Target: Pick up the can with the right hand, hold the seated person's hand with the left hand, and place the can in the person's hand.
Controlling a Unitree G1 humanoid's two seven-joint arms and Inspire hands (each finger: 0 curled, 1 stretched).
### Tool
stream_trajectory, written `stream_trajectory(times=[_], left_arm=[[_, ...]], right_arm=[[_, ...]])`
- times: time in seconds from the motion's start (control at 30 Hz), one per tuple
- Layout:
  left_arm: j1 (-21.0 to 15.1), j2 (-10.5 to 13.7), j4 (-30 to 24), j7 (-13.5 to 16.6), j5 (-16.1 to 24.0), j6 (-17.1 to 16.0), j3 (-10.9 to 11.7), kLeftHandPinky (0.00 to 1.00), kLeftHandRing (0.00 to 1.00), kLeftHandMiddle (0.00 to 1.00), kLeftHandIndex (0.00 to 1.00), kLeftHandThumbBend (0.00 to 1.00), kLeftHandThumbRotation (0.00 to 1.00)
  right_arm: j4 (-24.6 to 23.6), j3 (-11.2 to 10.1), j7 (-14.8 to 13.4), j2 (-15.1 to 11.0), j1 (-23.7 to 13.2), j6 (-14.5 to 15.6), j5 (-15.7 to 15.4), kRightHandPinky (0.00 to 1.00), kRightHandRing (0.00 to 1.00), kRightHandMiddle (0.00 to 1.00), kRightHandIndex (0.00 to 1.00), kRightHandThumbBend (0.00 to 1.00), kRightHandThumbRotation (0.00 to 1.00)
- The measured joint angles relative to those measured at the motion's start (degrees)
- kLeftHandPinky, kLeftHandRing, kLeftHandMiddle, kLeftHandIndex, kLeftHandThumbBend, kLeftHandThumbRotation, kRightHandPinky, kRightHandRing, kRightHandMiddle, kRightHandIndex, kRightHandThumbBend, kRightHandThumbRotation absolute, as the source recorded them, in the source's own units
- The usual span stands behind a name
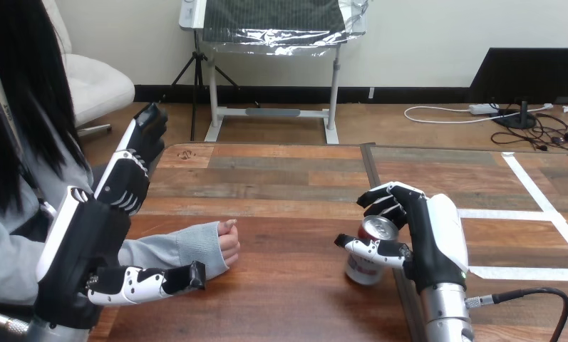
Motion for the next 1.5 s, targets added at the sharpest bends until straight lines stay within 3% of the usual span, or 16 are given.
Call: stream_trajectory(times=[0.53,1.17,1.5], left_arm=[[-0.15,0.84,0.03,-0.93,0.26,0.58,-0.01,1.00,1.00,1.00,1.00,1.00,0.43],[-0.17,4.40,-0.63,-2.11,0.57,3.54,-0.01,1.00,1.00,1.00,0.99,1.00,0.36],[-0.15,4.73,-2.28,-1.89,1.32,4.13,0.00,0.97,1.00,1.00,0.98,1.00,0.35]], right_arm=[[-0.09,1.87,-2.45,-0.42,-0.21,0.30,-2.23,0.37,0.42,0.50,0.52,0.84,0.00],[-0.09,3.18,-2.48,-0.46,-0.56,1.23,-2.41,0.35,0.40,0.49,0.52,0.84,0.00],[-0.09,3.25,-2.33,-0.45,-0.60,1.25,-2.33,0.35,0.40,0.49,0.52,0.84,0.00]])
